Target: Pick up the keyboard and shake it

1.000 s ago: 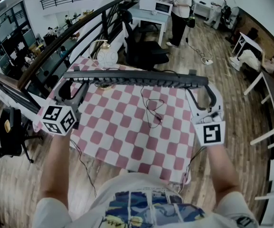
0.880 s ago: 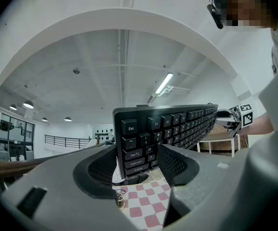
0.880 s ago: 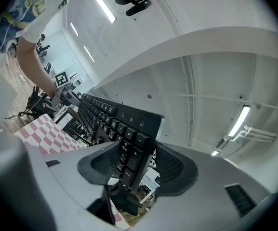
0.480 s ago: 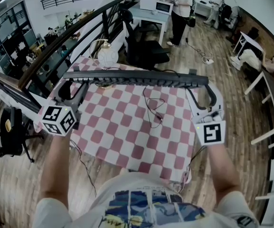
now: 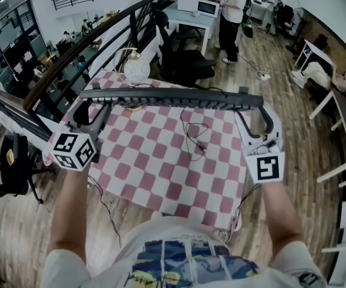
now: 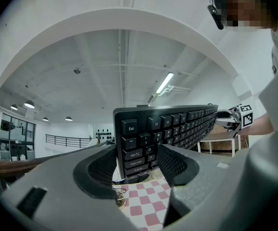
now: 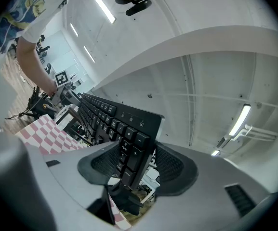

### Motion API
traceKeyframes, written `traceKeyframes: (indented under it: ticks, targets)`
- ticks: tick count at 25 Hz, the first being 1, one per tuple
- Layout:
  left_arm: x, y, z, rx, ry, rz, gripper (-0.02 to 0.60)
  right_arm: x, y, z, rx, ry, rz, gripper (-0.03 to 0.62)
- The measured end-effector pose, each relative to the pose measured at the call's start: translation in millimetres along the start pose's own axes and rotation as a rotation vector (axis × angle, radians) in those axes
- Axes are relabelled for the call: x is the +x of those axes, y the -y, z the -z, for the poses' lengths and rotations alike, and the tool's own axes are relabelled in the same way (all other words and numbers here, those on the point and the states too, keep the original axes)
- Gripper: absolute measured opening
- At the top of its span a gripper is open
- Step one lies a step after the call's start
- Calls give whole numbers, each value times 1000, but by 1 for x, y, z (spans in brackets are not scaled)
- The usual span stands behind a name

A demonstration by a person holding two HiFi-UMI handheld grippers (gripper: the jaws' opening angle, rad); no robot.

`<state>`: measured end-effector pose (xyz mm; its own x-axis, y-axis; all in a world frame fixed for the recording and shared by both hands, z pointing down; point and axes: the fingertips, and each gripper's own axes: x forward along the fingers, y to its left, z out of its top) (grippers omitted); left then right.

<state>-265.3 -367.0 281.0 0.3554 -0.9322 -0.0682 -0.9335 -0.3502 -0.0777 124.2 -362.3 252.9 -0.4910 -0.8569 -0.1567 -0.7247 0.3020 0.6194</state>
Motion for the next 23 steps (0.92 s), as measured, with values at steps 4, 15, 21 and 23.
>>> traceKeyframes:
  ticks: [4,15,21,23]
  targets:
    - [1,-1,-2,5,-1,2,259,2,1,0,4,-2,1,232]
    - [1,1,4,1,-12,4,259,-1,-3,6,6,-13,-4,232]
    - [0,3,9,-3,-16,4,259,-2,-5,10,14,-13,-4,230]
    - [-1,4,10,-5,-19,2,259,-3,-6,10,14,-13,-6,230]
